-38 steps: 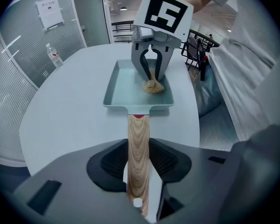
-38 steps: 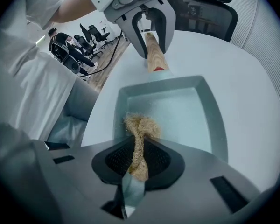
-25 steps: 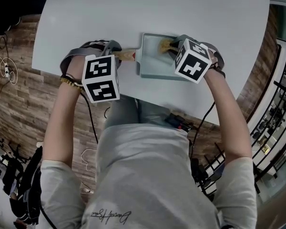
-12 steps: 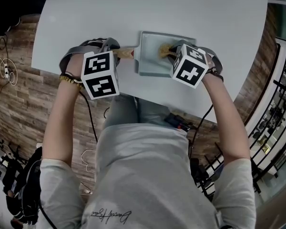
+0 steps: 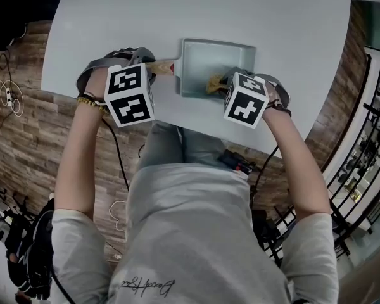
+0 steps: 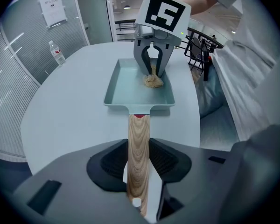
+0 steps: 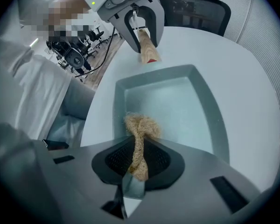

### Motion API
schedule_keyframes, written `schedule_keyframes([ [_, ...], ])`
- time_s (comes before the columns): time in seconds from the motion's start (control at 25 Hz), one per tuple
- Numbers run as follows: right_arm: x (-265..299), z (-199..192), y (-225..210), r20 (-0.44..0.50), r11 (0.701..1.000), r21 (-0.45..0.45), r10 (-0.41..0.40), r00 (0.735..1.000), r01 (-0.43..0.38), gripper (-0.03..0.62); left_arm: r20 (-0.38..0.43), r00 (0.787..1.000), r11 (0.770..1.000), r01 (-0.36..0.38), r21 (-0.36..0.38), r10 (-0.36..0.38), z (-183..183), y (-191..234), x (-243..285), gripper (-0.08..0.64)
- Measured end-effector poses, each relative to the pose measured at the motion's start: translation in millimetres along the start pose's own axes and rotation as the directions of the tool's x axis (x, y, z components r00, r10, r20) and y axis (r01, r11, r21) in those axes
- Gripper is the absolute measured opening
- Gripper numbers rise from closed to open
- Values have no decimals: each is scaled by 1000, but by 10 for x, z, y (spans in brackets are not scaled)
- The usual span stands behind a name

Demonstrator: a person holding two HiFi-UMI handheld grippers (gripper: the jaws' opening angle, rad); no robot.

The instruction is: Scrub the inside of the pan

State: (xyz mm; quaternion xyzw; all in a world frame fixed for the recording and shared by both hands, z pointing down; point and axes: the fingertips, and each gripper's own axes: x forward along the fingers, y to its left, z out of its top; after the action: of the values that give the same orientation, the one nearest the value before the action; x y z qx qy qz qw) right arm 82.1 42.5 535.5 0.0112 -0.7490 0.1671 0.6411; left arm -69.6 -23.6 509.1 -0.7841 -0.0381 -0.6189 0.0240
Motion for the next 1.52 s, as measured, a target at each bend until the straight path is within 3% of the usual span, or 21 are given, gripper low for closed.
schedule_keyframes([
  [0.24,60,10,-34,-19,998,-62,-34,999,32,69,-11,1000,1000,10,12,-10,-48,11,57,149],
  [0.72,-162,-20,-766,-18,987,-34,-160,987,159,69,-18,1000,1000,16,22,-16,41,-90,-5,150],
  [1.0,-187,-26,-852,-22,982,-36,-188,982,187,69,-20,1000,1000,2,-2,-3,53,-73,-2,150],
  [1.52,-10,-129,-316,-63,996,-36,-83,995,80,69,-32,999,1000,-11,-27,10,-62,29,61,150],
])
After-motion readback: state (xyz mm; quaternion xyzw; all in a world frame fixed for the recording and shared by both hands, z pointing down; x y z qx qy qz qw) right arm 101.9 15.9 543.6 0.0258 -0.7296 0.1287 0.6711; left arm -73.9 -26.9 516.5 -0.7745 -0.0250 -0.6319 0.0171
